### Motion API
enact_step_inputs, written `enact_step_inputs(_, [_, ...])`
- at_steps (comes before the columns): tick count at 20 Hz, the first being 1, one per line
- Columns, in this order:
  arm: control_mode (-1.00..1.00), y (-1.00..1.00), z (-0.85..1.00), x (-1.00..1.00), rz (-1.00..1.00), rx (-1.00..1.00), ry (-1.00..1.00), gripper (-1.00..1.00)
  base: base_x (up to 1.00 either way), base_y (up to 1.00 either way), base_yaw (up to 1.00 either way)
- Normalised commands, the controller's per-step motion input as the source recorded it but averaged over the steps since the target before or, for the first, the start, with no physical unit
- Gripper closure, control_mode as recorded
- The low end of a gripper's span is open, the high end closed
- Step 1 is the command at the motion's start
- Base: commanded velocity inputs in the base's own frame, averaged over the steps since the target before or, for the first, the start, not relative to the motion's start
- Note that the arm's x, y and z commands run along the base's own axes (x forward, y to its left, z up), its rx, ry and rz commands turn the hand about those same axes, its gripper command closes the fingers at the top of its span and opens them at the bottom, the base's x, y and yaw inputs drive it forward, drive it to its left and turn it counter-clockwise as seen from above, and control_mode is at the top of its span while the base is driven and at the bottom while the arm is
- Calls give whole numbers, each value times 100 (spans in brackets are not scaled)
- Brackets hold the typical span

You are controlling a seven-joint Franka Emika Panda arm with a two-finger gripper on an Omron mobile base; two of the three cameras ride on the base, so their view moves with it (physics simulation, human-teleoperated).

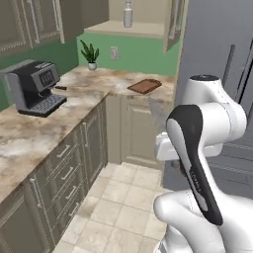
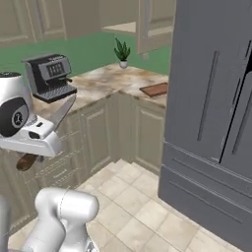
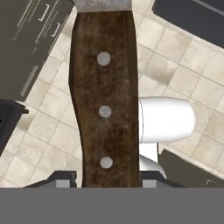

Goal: Move the cutting board and knife to the sink. Then move spray from the cabinet to the counter.

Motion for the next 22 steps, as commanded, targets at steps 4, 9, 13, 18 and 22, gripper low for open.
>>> enact_step_inputs(4, [100,0,0,0,0,0,0,100,-45,-23,78])
enact_step_inputs(9, [100,0,0,0,0,0,0,100,-35,-10,93])
enact_step_inputs(13, [100,0,0,0,0,0,0,100,-14,0,89])
enact_step_inputs(18, [100,0,0,0,0,0,0,100,-17,0,81])
enact_step_inputs(22, [100,0,0,0,0,0,0,100,-18,23,71])
